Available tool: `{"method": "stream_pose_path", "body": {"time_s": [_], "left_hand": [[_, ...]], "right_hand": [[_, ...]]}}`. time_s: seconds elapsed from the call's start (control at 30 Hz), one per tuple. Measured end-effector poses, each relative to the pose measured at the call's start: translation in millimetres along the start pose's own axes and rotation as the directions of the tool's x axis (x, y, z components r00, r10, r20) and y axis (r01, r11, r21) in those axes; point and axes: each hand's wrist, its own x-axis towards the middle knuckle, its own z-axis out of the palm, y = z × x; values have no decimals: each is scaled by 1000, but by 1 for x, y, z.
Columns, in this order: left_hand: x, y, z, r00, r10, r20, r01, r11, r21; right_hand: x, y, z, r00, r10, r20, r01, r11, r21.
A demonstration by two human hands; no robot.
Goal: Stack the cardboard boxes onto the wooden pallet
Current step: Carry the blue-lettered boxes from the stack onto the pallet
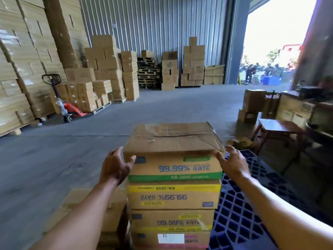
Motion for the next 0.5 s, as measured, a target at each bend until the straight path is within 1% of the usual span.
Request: {"method": "stream_pose_path", "body": {"time_s": [0.07,0.13,0.2,0.27,0.3,0.37,0.43,0.5], "left_hand": [[41,-6,20,998,-46,37,47,999,-11],[81,-10,38,995,-77,57,78,997,-21],[114,-15,55,985,-136,107,141,989,-40],[134,-22,72,967,-186,175,206,973,-103],[141,-26,79,957,-214,197,247,955,-165],[150,-36,90,944,-269,192,318,898,-305],[155,-50,98,925,-317,210,380,798,-468],[155,-57,99,874,-355,332,485,694,-532]], "right_hand": [[32,2,14,998,66,14,-66,998,-6],[65,3,26,993,116,11,-117,993,32],[90,5,37,987,160,34,-161,986,43],[106,10,48,977,201,70,-206,975,84],[111,12,53,971,228,78,-237,961,143],[120,15,61,961,268,63,-275,920,281],[128,18,68,953,296,64,-294,854,430],[133,19,72,934,329,136,-347,754,558]]}}
